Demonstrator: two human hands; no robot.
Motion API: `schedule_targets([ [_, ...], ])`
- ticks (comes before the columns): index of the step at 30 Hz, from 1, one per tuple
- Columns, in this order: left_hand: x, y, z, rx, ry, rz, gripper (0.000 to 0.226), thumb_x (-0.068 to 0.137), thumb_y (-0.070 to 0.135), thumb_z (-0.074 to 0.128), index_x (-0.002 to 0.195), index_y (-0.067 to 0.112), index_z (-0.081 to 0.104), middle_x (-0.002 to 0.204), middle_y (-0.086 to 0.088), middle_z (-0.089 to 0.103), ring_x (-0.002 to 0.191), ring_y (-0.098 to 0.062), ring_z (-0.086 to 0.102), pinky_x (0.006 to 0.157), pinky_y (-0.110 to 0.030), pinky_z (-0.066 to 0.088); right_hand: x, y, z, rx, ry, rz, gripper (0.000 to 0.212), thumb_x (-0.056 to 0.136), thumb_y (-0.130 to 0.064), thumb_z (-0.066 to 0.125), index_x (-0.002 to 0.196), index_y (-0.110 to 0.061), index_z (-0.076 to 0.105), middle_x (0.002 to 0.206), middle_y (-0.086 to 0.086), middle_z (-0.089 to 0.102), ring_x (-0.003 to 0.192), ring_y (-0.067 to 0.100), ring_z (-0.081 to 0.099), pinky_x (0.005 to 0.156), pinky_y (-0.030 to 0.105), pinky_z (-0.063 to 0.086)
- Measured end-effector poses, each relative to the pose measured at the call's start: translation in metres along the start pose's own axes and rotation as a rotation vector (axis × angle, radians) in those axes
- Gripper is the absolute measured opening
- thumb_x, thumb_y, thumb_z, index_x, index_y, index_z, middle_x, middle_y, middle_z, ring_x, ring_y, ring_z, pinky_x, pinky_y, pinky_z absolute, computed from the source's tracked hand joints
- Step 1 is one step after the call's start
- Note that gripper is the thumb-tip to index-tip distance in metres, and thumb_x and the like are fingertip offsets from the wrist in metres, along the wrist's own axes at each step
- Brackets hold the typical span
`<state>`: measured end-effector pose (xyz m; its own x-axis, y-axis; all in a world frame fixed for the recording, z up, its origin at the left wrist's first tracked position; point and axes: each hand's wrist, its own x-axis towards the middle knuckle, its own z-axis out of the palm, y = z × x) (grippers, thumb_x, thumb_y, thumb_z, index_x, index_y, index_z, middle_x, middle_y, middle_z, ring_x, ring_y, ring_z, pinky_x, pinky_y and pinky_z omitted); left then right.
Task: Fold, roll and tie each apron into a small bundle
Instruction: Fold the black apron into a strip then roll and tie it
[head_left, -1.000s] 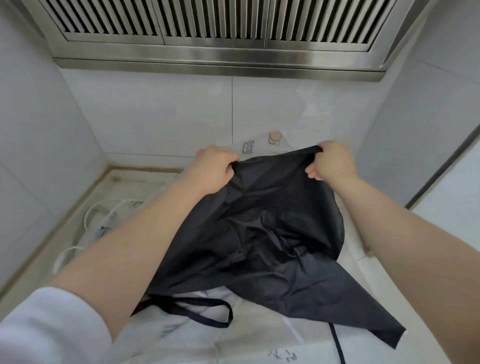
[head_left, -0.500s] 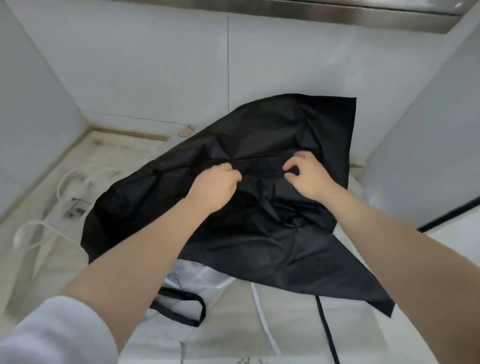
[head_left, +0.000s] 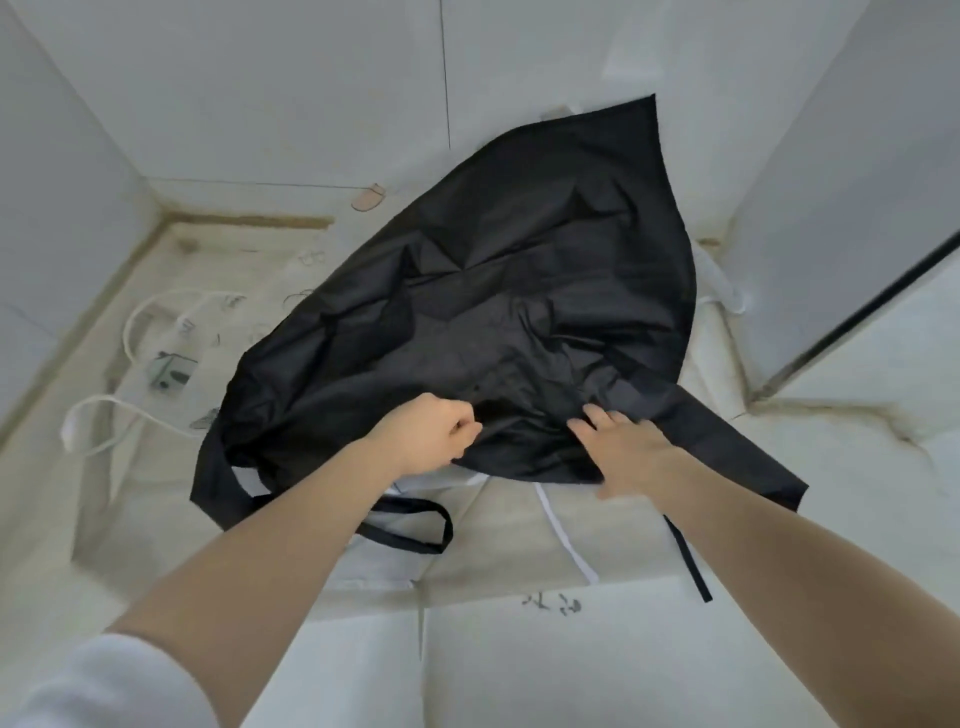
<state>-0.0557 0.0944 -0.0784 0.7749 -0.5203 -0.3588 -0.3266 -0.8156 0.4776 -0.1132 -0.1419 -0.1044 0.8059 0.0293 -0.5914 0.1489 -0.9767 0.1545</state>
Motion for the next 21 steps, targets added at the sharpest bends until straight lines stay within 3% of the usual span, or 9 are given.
schedule_targets([
  [2, -0.004, -0.004, 0.011, 0.011, 0.003, 0.000, 0.025, 0.096, 0.034, 0.047, 0.095, 0.015, 0.064, 0.092, -0.004, 0.069, 0.083, -0.022, 0.064, 0.077, -0.038, 0.052, -0.002, -0.006, -0.008, 0.025, 0.143, 0.009, 0.038, 0.090, -0.003, 0.048, 0.127, -0.011, 0.041, 0.125, 0.009, 0.047, 0.111, 0.028, 0.052, 0.090, 0.036, 0.041],
  [3, -0.005, -0.006, 0.016, 0.024, 0.004, -0.005, 0.028, 0.095, 0.036, 0.048, 0.106, 0.015, 0.063, 0.105, -0.004, 0.066, 0.095, -0.022, 0.062, 0.085, -0.038, 0.050, -0.004, -0.008, -0.013, 0.067, 0.193, 0.011, 0.031, 0.089, 0.002, 0.043, 0.117, -0.011, 0.045, 0.110, 0.007, 0.051, 0.101, 0.028, 0.055, 0.083, 0.035, 0.041],
  [6, -0.009, -0.003, 0.032, 0.157, 0.022, -0.021, 0.067, 0.090, 0.052, 0.049, 0.144, 0.017, 0.030, 0.147, -0.002, 0.032, 0.137, -0.020, 0.028, 0.117, -0.043, 0.012, -0.015, -0.006, -0.029, 0.381, 0.307, -0.014, 0.023, 0.092, 0.004, 0.039, 0.109, -0.006, 0.052, 0.097, 0.015, 0.055, 0.094, 0.031, 0.059, 0.075, 0.031, 0.041],
  [8, -0.010, 0.008, 0.038, 0.175, 0.132, -0.071, 0.083, 0.086, 0.058, 0.052, 0.148, 0.018, 0.013, 0.152, -0.001, 0.019, 0.142, -0.017, 0.015, 0.115, -0.047, -0.004, -0.029, -0.009, -0.053, 0.691, 0.400, -0.034, 0.028, 0.098, 0.000, 0.036, 0.117, -0.006, 0.055, 0.097, 0.016, 0.058, 0.083, 0.027, 0.057, 0.064, 0.025, 0.038],
  [10, -0.007, 0.018, 0.037, 0.038, 0.344, -0.129, 0.066, 0.089, 0.046, 0.055, 0.140, 0.013, 0.028, 0.143, -0.002, 0.033, 0.136, -0.019, 0.030, 0.115, -0.050, 0.004, -0.047, -0.013, -0.080, 0.964, 0.472, -0.057, 0.021, 0.100, -0.010, 0.036, 0.115, -0.014, 0.050, 0.086, 0.006, 0.054, 0.061, 0.015, 0.045, 0.047, 0.017, 0.032],
  [13, 0.000, 0.020, 0.015, -0.238, 0.538, -0.108, 0.025, 0.097, 0.022, 0.046, 0.116, 0.006, 0.052, 0.116, -0.011, 0.058, 0.108, -0.030, 0.055, 0.098, -0.046, 0.040, -0.069, -0.014, -0.108, 0.989, 0.514, -0.125, 0.009, 0.097, -0.023, 0.046, 0.101, -0.015, 0.043, 0.078, -0.002, 0.050, 0.056, 0.010, 0.037, 0.052, 0.018, 0.030],
  [15, -0.001, 0.013, -0.008, -0.329, 0.544, -0.052, 0.022, 0.098, 0.019, 0.046, 0.111, 0.008, 0.059, 0.107, -0.009, 0.064, 0.099, -0.025, 0.059, 0.087, -0.035, 0.047, -0.075, -0.003, -0.110, 0.784, 0.509, -0.147, 0.011, 0.096, -0.024, 0.050, 0.092, -0.016, 0.043, 0.069, -0.005, 0.047, 0.058, 0.011, 0.038, 0.057, 0.023, 0.030],
  [18, -0.019, 0.007, -0.043, -0.457, 0.439, 0.105, 0.018, 0.095, 0.013, 0.051, 0.103, 0.008, 0.067, 0.096, 0.004, 0.063, 0.086, -0.007, 0.056, 0.073, -0.008, 0.039, -0.080, 0.016, -0.100, 0.622, 0.431, -0.102, 0.015, 0.094, -0.021, 0.055, 0.082, -0.019, 0.047, 0.069, -0.009, 0.047, 0.067, 0.013, 0.043, 0.060, 0.023, 0.033],
  [21, -0.038, 0.006, -0.062, -0.134, 0.250, 0.219, 0.019, 0.095, 0.025, 0.052, 0.101, 0.012, 0.065, 0.086, 0.011, 0.059, 0.085, -0.010, 0.056, 0.073, -0.017, 0.035, -0.083, 0.011, -0.087, 0.560, 0.243, -0.089, 0.039, 0.092, -0.019, 0.057, 0.058, -0.020, 0.039, 0.061, -0.005, 0.038, 0.059, 0.011, 0.036, 0.055, 0.020, 0.027],
])
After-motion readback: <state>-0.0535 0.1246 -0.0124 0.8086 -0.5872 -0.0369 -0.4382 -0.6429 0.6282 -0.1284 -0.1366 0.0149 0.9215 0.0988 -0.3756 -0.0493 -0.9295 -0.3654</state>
